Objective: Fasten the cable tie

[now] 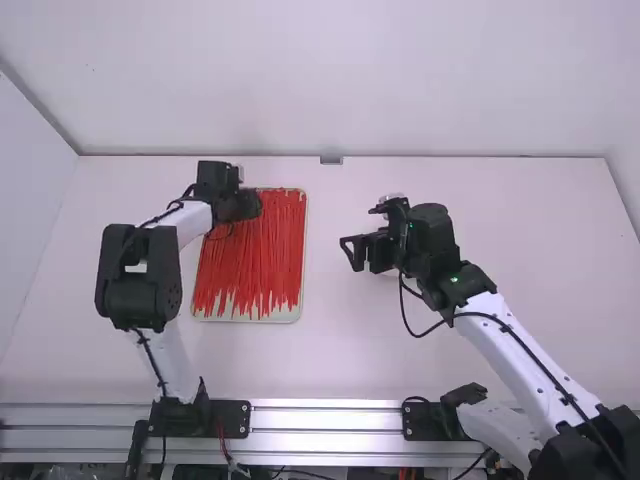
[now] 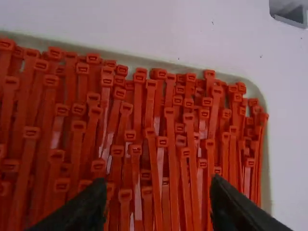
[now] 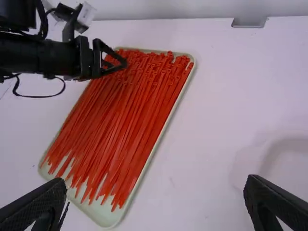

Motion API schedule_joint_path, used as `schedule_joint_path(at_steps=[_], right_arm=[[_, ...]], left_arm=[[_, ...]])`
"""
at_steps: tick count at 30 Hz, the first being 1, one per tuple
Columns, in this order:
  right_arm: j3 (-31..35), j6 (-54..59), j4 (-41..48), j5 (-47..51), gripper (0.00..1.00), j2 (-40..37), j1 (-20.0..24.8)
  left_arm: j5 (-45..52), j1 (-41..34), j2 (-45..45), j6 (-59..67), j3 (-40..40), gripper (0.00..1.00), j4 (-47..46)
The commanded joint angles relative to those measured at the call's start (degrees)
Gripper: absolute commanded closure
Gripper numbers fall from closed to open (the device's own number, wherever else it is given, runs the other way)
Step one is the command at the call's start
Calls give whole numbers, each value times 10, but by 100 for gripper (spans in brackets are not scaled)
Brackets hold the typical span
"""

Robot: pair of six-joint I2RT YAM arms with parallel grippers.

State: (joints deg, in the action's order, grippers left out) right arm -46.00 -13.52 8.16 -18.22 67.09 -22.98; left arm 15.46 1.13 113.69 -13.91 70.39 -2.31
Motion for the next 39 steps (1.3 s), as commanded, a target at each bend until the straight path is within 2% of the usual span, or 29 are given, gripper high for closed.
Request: schedule_joint_path(at_steps=[1, 7, 10, 14, 15, 16, 17, 18, 26, 39], right_arm=[[-2, -2, 1, 2, 2, 1, 0], [-2, 1, 2, 2, 2, 1, 3], [-2, 0, 2, 2, 2, 1, 5], [-2, 1, 2, 2, 2, 1, 4], [-2, 1, 2, 2, 2, 1, 5], [-2, 1, 2, 2, 2, 1, 5], [-2, 0, 2, 2, 2, 1, 5], [-2, 0, 2, 2, 2, 1, 5], [-2, 1, 3, 2, 2, 1, 2], [-2, 1, 12, 2, 2, 1, -3]], left_arm=[[15, -5, 10, 3, 4, 45, 0], [-16, -8, 10, 4, 4, 41, -3], [-25, -8, 10, 4, 4, 43, -5], [-26, -8, 10, 4, 3, 49, -8], [-27, -8, 10, 7, 1, 55, -5], [-27, -8, 10, 9, 1, 55, -4], [-27, -8, 10, 9, -1, 62, -2], [-26, -8, 10, 9, -2, 64, -2], [-25, -8, 10, 8, -3, 58, -7], [-28, -8, 10, 4, -30, 58, 11]])
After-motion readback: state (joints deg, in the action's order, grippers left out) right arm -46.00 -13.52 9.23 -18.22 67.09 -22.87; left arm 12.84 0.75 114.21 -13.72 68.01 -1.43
